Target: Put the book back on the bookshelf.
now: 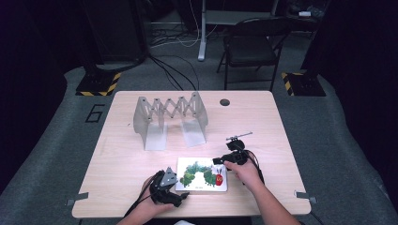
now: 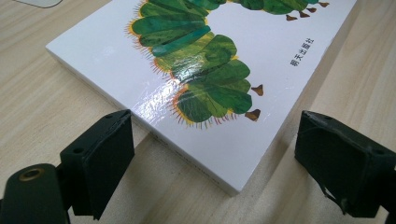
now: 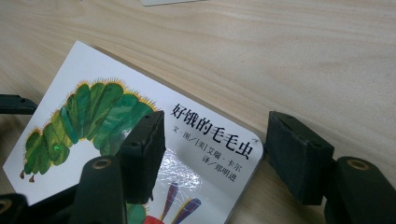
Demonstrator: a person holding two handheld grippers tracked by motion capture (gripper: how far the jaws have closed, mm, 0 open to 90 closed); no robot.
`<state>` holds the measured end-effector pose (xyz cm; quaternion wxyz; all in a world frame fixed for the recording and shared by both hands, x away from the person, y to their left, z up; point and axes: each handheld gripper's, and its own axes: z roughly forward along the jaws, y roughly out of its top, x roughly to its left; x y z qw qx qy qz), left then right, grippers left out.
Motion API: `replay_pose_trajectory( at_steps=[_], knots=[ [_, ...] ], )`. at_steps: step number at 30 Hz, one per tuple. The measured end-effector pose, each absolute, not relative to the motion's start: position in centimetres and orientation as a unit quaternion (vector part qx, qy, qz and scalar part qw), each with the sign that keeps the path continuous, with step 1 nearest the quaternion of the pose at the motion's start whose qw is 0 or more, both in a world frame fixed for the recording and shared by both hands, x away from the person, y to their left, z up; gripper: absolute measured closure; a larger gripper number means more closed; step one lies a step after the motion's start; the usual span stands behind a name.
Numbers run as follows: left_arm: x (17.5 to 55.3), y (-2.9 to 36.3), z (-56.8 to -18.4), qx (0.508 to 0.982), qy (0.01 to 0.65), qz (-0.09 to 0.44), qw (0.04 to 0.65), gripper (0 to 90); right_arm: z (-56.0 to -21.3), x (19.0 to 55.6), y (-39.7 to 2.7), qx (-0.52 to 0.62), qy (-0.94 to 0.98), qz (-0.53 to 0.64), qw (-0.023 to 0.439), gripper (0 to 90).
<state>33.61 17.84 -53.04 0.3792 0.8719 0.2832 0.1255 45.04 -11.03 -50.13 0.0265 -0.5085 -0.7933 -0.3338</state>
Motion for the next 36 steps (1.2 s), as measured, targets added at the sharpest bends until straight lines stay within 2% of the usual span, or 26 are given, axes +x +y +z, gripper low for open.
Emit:
replay_pose_trajectory(
  at_steps=[4, 20, 36],
  knots=[
    [33.7, 17.7, -53.0, 0.877, 0.276, 0.119, 0.375, 7.7, -50.1, 45.0, -11.1, -0.513, -0.790, -0.334, 0.031, 37.7],
    [33.5, 17.3, -53.2, 0.873, 0.291, 0.126, 0.370, 2.5, -49.3, 44.7, -11.2, -0.521, -0.777, -0.351, 0.033, 37.8],
    [33.4, 17.1, -53.1, 0.870, 0.311, 0.130, 0.360, 0.3, -47.9, 44.0, -11.4, -0.513, -0.769, -0.379, 0.031, 38.9]
  ],
)
